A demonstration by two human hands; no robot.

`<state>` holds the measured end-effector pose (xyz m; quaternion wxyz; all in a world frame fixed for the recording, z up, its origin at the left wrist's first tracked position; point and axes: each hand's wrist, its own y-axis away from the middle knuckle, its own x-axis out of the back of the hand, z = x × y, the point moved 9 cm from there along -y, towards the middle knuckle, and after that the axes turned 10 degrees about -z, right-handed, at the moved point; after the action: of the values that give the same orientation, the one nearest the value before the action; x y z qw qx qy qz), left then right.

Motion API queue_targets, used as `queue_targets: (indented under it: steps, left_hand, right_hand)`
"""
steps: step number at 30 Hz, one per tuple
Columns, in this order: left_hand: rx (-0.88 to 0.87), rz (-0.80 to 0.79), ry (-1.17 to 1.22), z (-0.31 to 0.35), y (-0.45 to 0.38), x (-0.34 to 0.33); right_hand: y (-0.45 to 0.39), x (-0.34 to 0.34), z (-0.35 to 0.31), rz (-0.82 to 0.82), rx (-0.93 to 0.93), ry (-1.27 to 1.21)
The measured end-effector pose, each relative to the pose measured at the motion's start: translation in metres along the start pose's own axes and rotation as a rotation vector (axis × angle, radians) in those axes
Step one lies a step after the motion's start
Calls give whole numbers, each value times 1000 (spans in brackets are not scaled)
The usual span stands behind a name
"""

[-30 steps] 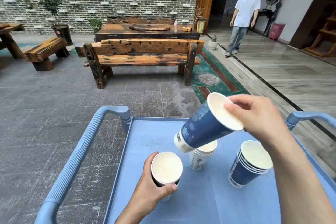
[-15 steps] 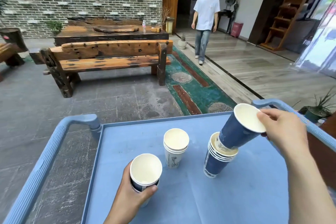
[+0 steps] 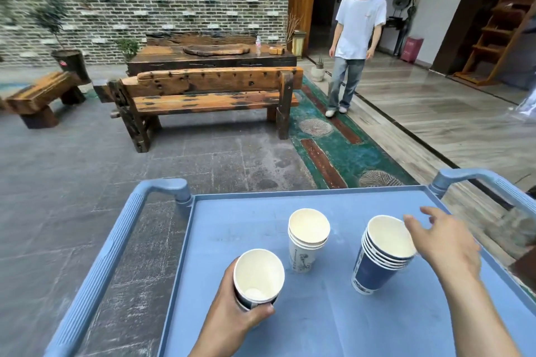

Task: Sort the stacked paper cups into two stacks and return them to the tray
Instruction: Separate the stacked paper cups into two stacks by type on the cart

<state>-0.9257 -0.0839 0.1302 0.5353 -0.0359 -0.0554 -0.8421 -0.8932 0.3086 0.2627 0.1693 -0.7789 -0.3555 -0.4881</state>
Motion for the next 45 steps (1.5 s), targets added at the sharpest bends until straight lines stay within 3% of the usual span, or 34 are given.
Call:
queue_targets:
  steps: [3, 5, 8, 11, 17, 26, 30, 33, 35, 40, 45]
  left_hand:
    - [4, -6, -22, 6, 1, -1]
    - [0, 2, -29, 14, 0, -2]
    - [-12, -11, -48, 24, 0, -3]
    - [-9, -64, -58, 26, -1, -3]
    - [12, -88, -53, 12, 0, -4]
    - [0, -11, -139, 11, -4, -7]
    - [10, -6, -96, 9, -5, -2]
    - [29, 20, -93, 5, -4, 5]
    - [35, 27, -86, 2, -4, 8]
    - [42, 2, -53, -2, -7, 7]
    - [47, 5, -57, -3, -8, 7]
  right_hand:
    - [27, 22, -55, 138, 217, -175]
    - [52, -2, -102, -51, 388, -237]
    - [98, -83, -150, -507, 520, -17]
    - [119, -137, -155, -651, 523, 90]
    - [118, -162, -152, -606, 490, 65]
    - [107, -137, -160, -526, 569, 123]
    - [79, -76, -167, -453, 558, -194]
    - [51, -12, -158, -249, 552, -361]
    - [37, 13, -150, -153, 528, -360]
    - [16, 11, -140, -100, 427, -158]
    - [11, -17, -142, -181, 418, -23]
